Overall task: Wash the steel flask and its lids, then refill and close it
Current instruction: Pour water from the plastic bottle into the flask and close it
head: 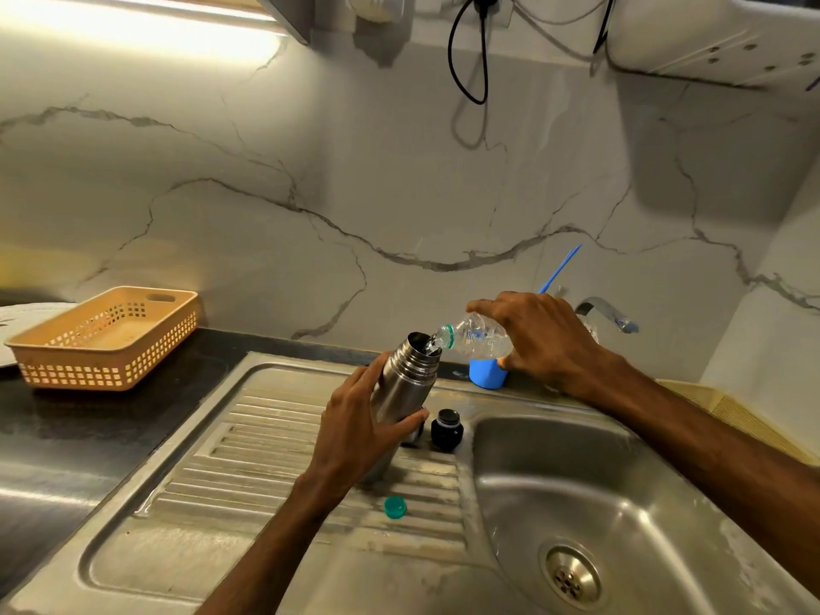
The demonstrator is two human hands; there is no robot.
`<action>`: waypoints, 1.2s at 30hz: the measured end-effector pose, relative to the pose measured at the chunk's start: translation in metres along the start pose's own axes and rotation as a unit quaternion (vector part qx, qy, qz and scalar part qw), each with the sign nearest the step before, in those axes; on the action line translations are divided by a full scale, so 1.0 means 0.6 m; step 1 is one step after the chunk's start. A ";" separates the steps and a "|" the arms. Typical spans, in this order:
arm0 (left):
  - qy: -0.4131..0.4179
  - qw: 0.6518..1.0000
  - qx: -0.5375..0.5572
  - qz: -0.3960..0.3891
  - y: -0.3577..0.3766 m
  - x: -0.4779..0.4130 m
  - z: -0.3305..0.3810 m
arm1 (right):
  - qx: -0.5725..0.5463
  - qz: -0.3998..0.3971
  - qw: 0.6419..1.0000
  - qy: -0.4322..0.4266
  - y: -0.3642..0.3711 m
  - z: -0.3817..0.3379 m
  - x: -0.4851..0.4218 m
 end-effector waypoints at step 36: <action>0.009 1.000 -0.003 0.006 0.002 0.002 -0.002 | 0.018 -0.010 1.000 0.007 -0.014 0.013 -0.001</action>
Point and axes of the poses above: each hand's wrist, its own x-axis away from the middle knuckle, its own y-axis out of the palm, z = x × y, the point moved 2 cm from there along -x, towards the middle knuckle, and after that the axes turned 6 degrees about z, right-handed, at the moved point
